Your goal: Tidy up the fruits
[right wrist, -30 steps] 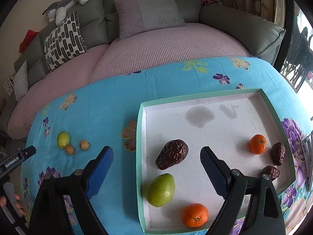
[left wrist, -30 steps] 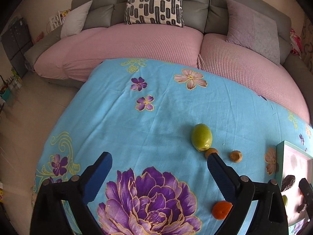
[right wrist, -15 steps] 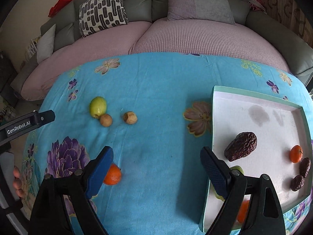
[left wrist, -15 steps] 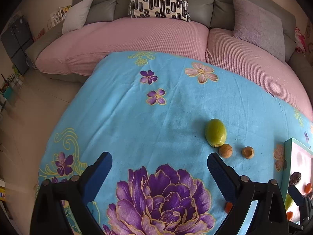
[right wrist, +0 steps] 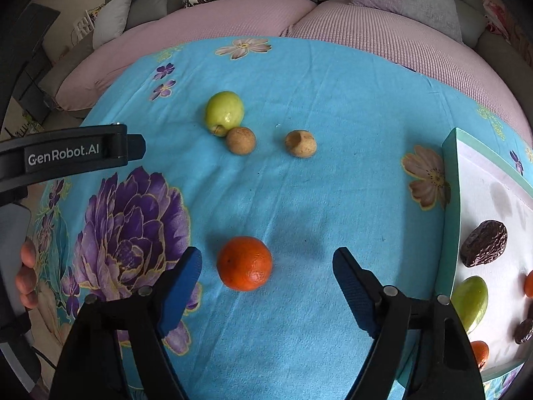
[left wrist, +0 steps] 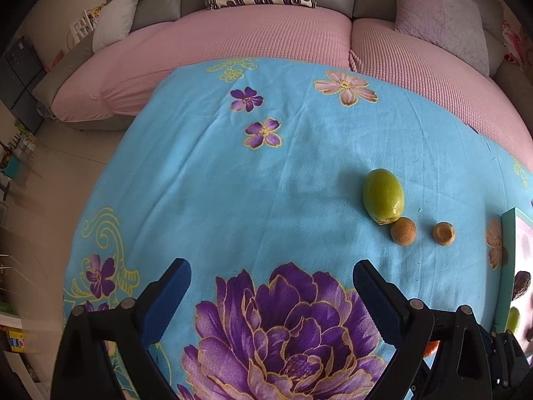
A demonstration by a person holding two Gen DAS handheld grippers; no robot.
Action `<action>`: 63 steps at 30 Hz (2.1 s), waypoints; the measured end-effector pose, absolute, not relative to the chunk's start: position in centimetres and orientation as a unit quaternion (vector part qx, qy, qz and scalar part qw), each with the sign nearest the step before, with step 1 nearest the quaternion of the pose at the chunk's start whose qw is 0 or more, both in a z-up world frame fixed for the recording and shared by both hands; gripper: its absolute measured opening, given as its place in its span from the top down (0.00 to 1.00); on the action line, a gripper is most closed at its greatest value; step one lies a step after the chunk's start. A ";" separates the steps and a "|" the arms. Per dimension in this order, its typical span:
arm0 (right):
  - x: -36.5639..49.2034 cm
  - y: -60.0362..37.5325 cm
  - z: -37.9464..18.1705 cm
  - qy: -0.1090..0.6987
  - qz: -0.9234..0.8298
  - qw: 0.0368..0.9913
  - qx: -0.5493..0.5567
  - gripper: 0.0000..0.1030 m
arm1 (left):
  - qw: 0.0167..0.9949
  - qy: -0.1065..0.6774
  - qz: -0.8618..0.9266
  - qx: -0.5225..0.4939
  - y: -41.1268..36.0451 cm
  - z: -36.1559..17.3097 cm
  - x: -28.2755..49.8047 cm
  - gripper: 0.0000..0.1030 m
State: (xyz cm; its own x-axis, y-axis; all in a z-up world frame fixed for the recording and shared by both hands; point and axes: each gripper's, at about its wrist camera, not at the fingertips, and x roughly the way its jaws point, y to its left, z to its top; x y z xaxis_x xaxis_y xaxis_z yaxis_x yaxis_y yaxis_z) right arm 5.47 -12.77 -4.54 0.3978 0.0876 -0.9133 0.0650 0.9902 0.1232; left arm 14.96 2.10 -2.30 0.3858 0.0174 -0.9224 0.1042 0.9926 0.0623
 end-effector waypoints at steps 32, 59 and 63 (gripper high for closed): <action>4.0 -18.6 -1.2 0.496 -0.056 0.858 0.123 0.65 | 0.858 0.500 -0.115 -0.039 -0.3 -1.7 16.2 0.03; 2.9 -25.4 -0.5 0.465 -0.114 0.851 0.215 0.65 | 0.835 0.522 -0.169 -0.047 -5.7 -5.0 16.1 0.45; 2.7 -25.6 -0.4 0.464 -0.119 0.851 0.216 0.65 | 0.831 0.528 -0.169 -0.049 -5.6 -5.4 16.2 0.53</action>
